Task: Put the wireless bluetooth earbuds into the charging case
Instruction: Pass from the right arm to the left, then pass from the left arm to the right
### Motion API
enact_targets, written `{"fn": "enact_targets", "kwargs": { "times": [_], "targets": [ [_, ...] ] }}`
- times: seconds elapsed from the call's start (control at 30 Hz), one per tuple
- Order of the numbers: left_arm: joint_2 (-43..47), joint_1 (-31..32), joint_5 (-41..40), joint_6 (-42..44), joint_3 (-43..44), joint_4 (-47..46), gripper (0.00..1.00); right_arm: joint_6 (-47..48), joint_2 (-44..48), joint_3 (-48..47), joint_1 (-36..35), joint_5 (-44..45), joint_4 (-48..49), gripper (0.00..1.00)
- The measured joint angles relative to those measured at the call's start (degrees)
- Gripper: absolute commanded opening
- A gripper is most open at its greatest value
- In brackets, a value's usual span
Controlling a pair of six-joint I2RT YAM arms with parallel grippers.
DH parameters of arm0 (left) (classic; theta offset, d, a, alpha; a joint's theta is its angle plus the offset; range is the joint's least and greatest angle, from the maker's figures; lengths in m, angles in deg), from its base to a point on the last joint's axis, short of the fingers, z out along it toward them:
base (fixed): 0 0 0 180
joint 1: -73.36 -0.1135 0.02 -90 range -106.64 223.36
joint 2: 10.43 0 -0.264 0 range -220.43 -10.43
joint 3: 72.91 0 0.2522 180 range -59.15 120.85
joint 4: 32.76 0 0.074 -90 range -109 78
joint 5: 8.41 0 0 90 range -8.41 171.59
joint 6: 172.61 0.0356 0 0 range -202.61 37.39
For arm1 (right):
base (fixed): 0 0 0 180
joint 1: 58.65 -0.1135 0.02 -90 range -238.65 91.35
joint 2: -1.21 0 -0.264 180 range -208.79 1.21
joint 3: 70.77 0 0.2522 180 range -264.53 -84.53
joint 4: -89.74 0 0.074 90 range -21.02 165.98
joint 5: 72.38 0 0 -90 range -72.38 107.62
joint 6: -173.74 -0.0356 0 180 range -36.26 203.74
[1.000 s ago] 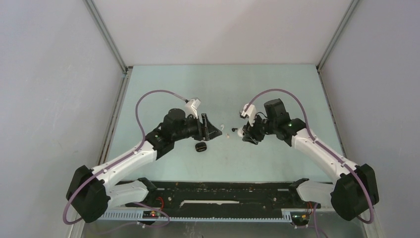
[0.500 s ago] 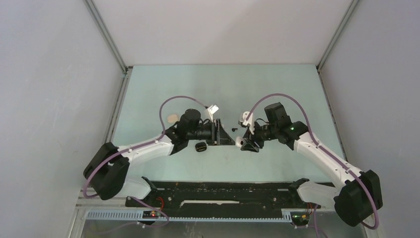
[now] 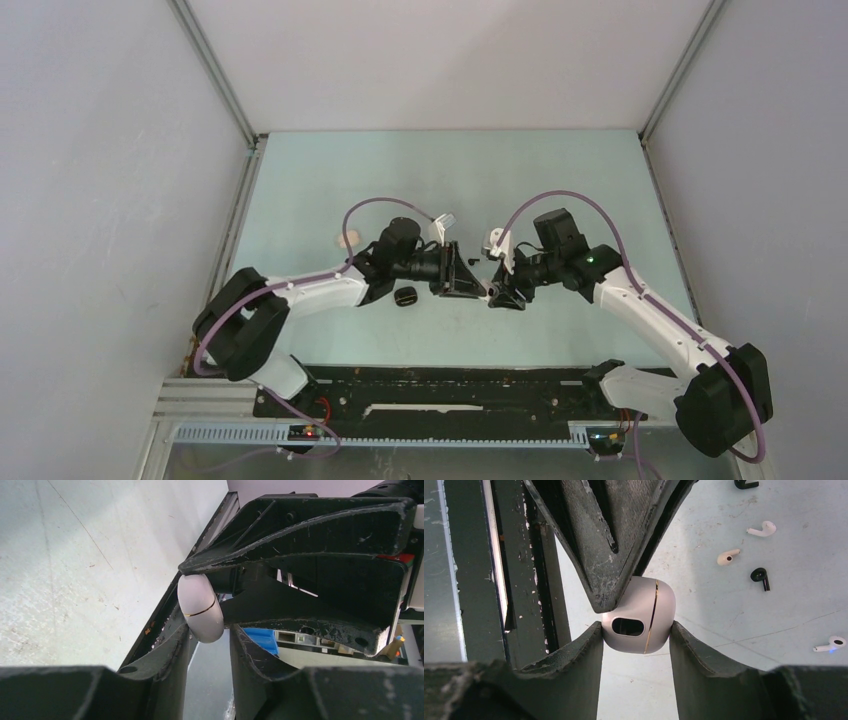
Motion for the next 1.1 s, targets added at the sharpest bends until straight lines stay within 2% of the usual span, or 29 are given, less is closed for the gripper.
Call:
{"fn": "enact_targets", "kwargs": {
  "times": [0.3,0.37,0.43,0.53,0.6,0.67,0.77,0.93,1.1],
  "targets": [
    [-2.80,0.66,1.49,-1.38,1.14,-0.85,0.36,0.17,0.13,0.00,-0.59,0.00,0.00,0.33],
    [-3.34,0.76,1.55,-1.55,1.31,-1.01,0.31,0.20,0.13,0.00,-0.59,0.00,0.04,0.34],
    [-3.61,0.94,1.66,-1.75,1.31,-1.27,0.21,0.28,0.13,0.02,-0.66,0.11,-0.07,0.35],
    [-3.82,0.92,1.70,-2.19,1.31,-1.49,0.10,0.85,0.13,0.02,-0.70,0.74,-0.09,0.44],
    [-3.89,0.92,1.66,-2.01,1.31,-1.51,0.05,1.01,0.13,0.02,-0.68,0.83,-0.09,0.56],
    [-3.89,0.92,1.73,-1.38,1.31,-1.62,0.03,1.03,0.13,0.02,-0.28,0.33,-0.15,0.67],
    [-3.61,1.27,1.77,3.08,0.98,-1.84,0.01,0.74,0.24,0.04,1.64,-3.39,-0.35,0.73],
    [2.47,2.60,-2.75,13.73,-5.46,-2.10,0.00,0.85,0.44,-0.13,8.79,-12.50,-2.95,0.70],
    [11.96,8.85,-9.57,27.78,-13.81,-5.40,0.01,2.56,-1.18,-2.14,12.17,-18.78,-7.52,0.57]
  ]
}}
